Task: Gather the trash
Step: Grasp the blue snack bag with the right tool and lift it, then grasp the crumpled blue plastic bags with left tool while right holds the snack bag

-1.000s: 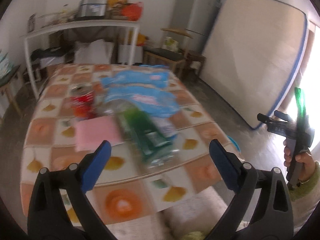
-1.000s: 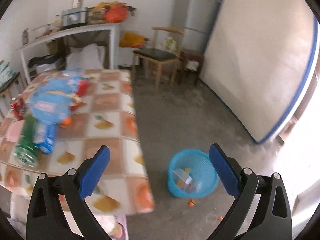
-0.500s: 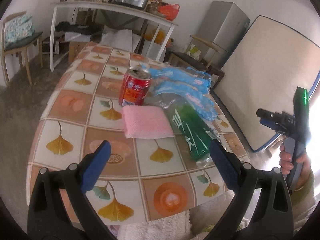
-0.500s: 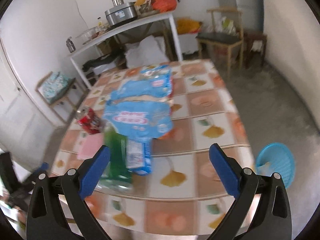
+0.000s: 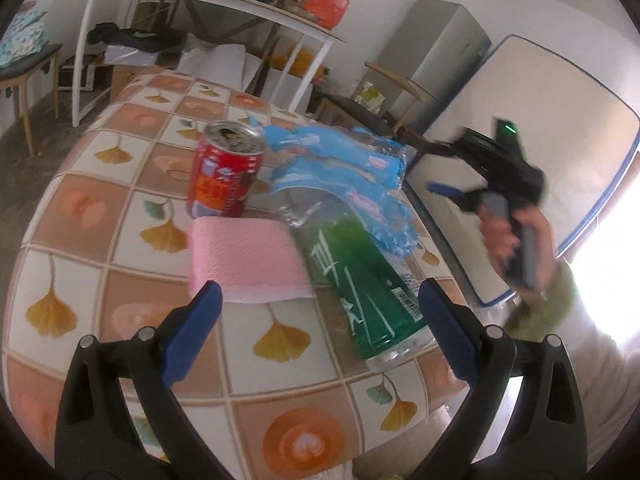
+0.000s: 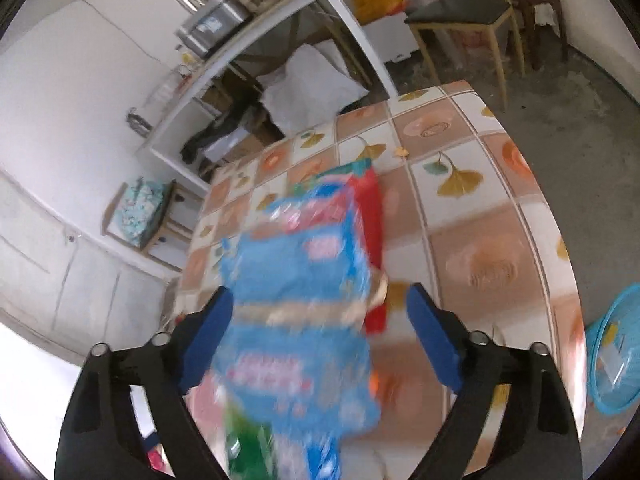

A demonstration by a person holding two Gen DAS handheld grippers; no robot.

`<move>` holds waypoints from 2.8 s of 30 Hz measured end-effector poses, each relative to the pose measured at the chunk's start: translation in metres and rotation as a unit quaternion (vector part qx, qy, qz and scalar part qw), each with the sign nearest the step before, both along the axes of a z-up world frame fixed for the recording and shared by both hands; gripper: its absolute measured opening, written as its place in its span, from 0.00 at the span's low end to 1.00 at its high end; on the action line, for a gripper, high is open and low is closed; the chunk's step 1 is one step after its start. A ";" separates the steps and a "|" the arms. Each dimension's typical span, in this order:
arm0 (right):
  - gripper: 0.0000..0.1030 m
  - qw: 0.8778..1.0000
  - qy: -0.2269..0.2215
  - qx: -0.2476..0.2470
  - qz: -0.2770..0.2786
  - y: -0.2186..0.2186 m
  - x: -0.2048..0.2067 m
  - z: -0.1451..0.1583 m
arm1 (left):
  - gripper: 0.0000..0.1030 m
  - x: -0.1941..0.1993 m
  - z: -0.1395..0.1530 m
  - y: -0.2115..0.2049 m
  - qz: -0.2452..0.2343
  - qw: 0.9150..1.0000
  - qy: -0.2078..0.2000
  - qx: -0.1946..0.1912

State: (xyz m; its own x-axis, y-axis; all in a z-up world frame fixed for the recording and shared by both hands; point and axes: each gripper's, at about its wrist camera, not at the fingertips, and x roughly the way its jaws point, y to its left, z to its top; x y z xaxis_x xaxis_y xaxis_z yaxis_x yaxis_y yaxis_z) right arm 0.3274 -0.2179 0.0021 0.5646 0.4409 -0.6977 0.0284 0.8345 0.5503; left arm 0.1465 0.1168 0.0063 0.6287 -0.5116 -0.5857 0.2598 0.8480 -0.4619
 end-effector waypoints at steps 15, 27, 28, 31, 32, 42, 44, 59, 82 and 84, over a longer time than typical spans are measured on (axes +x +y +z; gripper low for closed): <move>0.05 1.000 -0.002 0.011 0.029 0.010 0.019 -0.005 | 0.92 0.012 0.000 -0.038 -0.037 0.999 -0.022 0.021; 0.03 0.980 -0.077 0.112 0.146 0.048 -0.069 0.074 | 0.92 -0.009 0.012 -0.031 -0.029 0.998 -0.050 0.012; 0.03 0.977 -0.083 0.119 0.158 0.053 -0.079 0.079 | 0.92 -0.010 0.013 -0.027 -0.026 0.998 -0.050 0.007; 0.03 0.965 -0.099 0.143 0.195 0.074 -0.109 0.091 | 0.92 -0.019 0.014 -0.015 -0.018 0.999 -0.048 -0.008; 0.03 0.961 -0.102 0.152 0.207 0.082 -0.118 0.094 | 0.92 -0.024 0.013 -0.009 -0.013 0.999 -0.047 -0.012; 0.03 0.933 -0.083 0.191 0.292 0.136 -0.190 0.086 | 0.92 -0.065 0.020 0.063 0.080 0.995 -0.059 -0.008; 0.03 0.932 -0.055 0.192 0.303 0.144 -0.202 0.069 | 0.92 -0.073 0.023 0.075 0.097 0.993 -0.066 -0.010; 0.03 0.960 0.123 0.156 0.199 0.126 -0.228 -0.071 | 0.80 -0.081 -0.004 0.067 0.059 0.998 -0.036 0.012; 0.03 0.966 0.169 0.140 0.134 0.099 -0.228 -0.113 | 0.51 -0.100 -0.023 0.002 -0.116 0.993 -0.015 0.026; 0.03 0.965 0.175 0.147 0.131 0.097 -0.230 -0.113 | 0.50 -0.090 -0.038 -0.001 -0.106 0.993 -0.002 0.048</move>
